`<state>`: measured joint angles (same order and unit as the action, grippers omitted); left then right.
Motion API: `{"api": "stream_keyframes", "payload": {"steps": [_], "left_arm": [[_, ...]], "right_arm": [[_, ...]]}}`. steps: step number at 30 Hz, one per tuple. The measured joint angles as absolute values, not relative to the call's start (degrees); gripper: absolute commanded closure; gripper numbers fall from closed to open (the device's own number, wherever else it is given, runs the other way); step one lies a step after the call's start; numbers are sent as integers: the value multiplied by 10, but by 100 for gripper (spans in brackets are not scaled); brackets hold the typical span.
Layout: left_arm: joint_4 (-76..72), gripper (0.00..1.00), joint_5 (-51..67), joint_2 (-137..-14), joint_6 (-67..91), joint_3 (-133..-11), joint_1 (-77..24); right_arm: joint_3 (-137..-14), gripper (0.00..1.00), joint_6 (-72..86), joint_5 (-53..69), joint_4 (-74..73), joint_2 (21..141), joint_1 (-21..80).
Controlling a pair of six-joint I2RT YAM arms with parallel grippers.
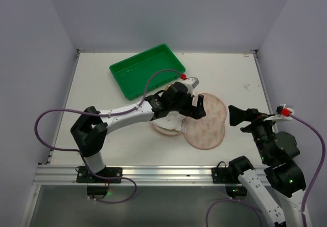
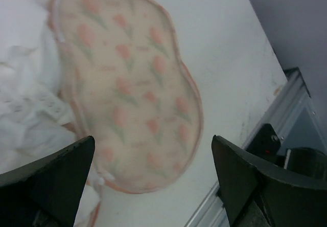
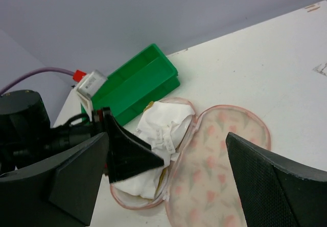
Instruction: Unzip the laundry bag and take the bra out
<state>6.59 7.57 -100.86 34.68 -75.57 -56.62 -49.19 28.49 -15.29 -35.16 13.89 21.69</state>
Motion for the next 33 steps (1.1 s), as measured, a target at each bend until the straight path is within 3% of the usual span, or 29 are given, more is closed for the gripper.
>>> {"api": "stream_keyframes", "payload": {"steps": [10, 22, 25, 26, 28, 29, 31, 33], "left_arm": [[147, 8, -39, -984, 331, -736, -425], [180, 29, -46, -1099, 294, -779, -413], [179, 49, -45, -1109, 292, -780, -413], [180, 63, -44, -1109, 291, -780, -413], [176, 77, -44, -1109, 288, -780, -413], [172, 89, -43, -1109, 287, -780, -413], [167, 99, -43, -1107, 284, -776, -413], [164, 100, -43, -1102, 279, -770, -413]], "right_arm": [[-440, 1, 310, -76, -352, 193, 217], [-418, 1, 333, -20, -341, 214, 217], [-413, 1, 338, -18, -337, 213, 217], [-411, 1, 340, -18, -335, 213, 217], [-408, 1, 342, -17, -334, 212, 217], [-406, 1, 343, -17, -334, 212, 217], [-404, 1, 345, -17, -333, 212, 217], [-404, 1, 345, -17, -332, 212, 217]]}}
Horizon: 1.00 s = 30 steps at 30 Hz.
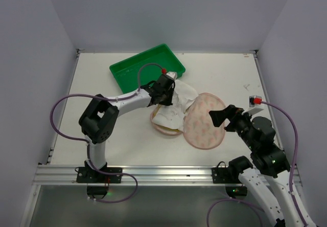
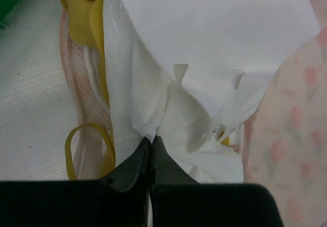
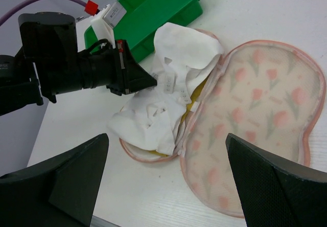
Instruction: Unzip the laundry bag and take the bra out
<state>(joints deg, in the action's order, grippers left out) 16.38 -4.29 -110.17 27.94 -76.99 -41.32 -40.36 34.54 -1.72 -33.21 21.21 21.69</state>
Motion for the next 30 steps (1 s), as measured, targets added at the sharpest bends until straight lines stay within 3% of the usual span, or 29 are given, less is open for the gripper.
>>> {"api": "stream_keyframes", "payload": {"steps": [7, 13, 19, 30], "left_arm": [[159, 100, -36, -1059, 273, -757, -413], [160, 100, -48, -951, 220, -755, -413], [163, 100, -93, -890, 110, -830, -397], [147, 100, -67, -1007, -93, -1000, -253]], "right_arm": [[-404, 1, 345, -17, -331, 208, 217], [-404, 1, 338, -15, -332, 201, 217], [-406, 1, 329, -15, -333, 201, 217], [-433, 1, 324, -15, -329, 255, 217]]}}
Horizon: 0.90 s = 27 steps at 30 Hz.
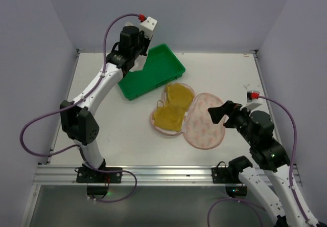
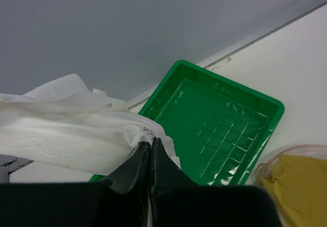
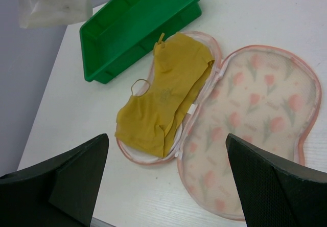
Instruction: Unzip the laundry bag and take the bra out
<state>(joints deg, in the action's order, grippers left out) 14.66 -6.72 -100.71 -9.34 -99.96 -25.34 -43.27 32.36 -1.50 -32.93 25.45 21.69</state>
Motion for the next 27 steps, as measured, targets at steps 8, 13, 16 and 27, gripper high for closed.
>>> {"api": "stream_keyframes", "payload": {"steps": [8, 13, 16, 27], "left_arm": [[175, 100, -2, -1164, -222, -1091, -226], [234, 100, 44, -1235, -271, -1134, -225], [259, 100, 49, -1240, -298, -1126, -225], [261, 100, 44, -1291, -338, -1127, -191]], "right_arm": [[-444, 1, 324, -15, -325, 311, 217], [-444, 1, 324, -15, -322, 336, 217], [-446, 1, 324, -15, -319, 351, 217], [-464, 1, 324, 10, -307, 421, 217]]}}
